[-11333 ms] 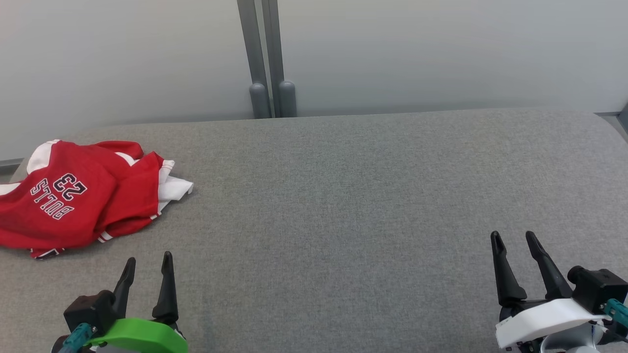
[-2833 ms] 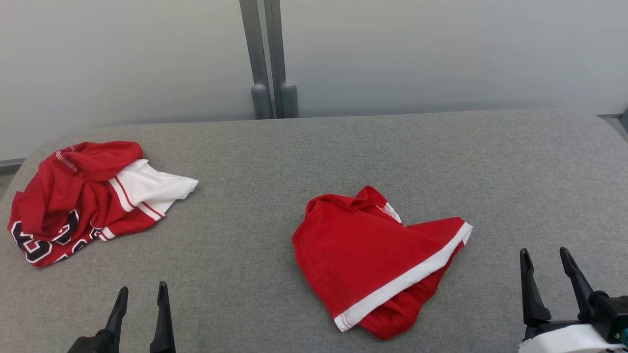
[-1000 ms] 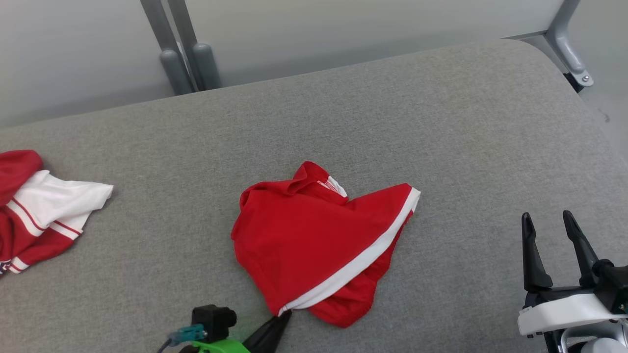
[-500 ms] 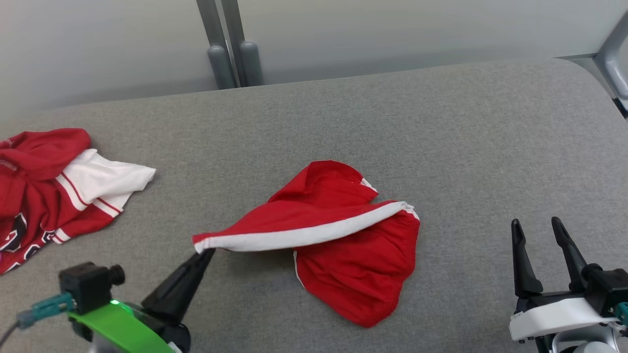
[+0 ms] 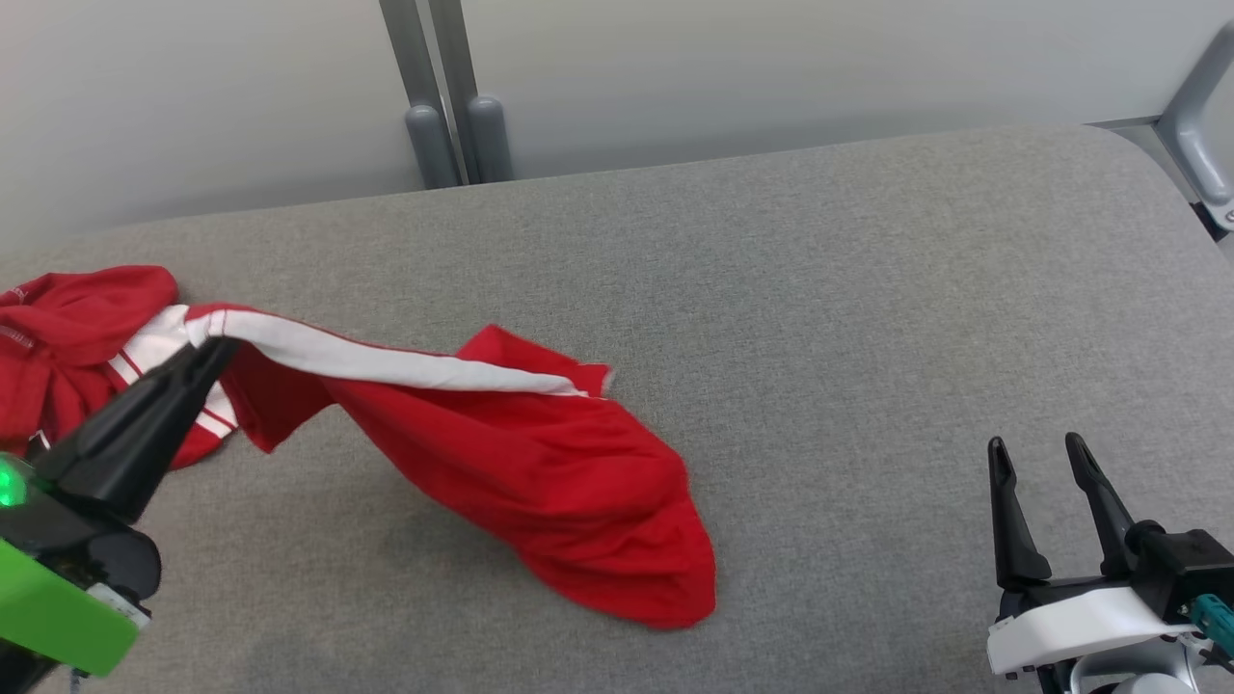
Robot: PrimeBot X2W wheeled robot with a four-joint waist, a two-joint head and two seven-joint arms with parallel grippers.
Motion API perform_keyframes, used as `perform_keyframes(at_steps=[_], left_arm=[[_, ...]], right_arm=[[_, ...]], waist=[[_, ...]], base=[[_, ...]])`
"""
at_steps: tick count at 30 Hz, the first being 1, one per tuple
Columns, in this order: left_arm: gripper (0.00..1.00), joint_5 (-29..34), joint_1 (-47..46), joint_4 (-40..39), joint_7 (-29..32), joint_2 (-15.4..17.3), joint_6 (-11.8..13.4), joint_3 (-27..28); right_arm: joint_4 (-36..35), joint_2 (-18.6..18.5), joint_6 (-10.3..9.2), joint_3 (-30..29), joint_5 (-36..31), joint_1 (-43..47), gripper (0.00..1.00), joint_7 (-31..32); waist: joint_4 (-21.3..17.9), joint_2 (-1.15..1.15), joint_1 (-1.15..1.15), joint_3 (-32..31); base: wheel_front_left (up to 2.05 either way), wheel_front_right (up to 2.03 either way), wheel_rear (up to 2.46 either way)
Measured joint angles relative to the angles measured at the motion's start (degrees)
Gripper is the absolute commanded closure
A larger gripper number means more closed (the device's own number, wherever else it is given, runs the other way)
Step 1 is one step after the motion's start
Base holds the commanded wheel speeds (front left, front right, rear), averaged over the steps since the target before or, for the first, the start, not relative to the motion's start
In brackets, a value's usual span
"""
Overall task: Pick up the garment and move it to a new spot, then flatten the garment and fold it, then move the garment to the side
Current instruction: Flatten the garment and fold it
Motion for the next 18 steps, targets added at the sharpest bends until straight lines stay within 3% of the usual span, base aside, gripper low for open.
perform_keyframes(at_steps=[4, 10, 15, 18], left_arm=[[1.0, -3.94, -2.47, -3.11, 2.68, 3.81, -1.49, 3.38], [1.0, -8.12, -8.01, -5.69, 7.32, 6.86, -3.01, 5.21], [1.0, -8.18, -13.35, -5.22, 11.39, 5.66, -3.79, 1.4], [1.0, -6.14, -16.62, -4.21, 12.63, 2.47, -3.89, -1.78]], right_arm=[[0.25, 0.02, 0.0, 0.08, 0.09, 0.21, 0.0, 0.0], [0.31, 0.13, 0.0, 0.48, 0.08, 0.17, 0.0, 0.0], [0.49, 0.41, 0.0, 1.4, 0.25, -0.36, 0.0, -0.01], [0.49, 0.58, 0.0, 1.45, 0.35, -0.71, 0.0, -0.01]], waist=[[-0.61, 0.0, 0.0, -0.61], [-1.84, 0.0, 0.0, -0.99], [-3.16, 0.0, 0.0, -0.85], [-4.21, 0.0, 0.0, -0.69]], base=[[0.0, 0.0, 0.0], [0.0, 0.0, 0.0], [0.0, 0.0, 0.0], [0.0, 0.0, 0.0]])
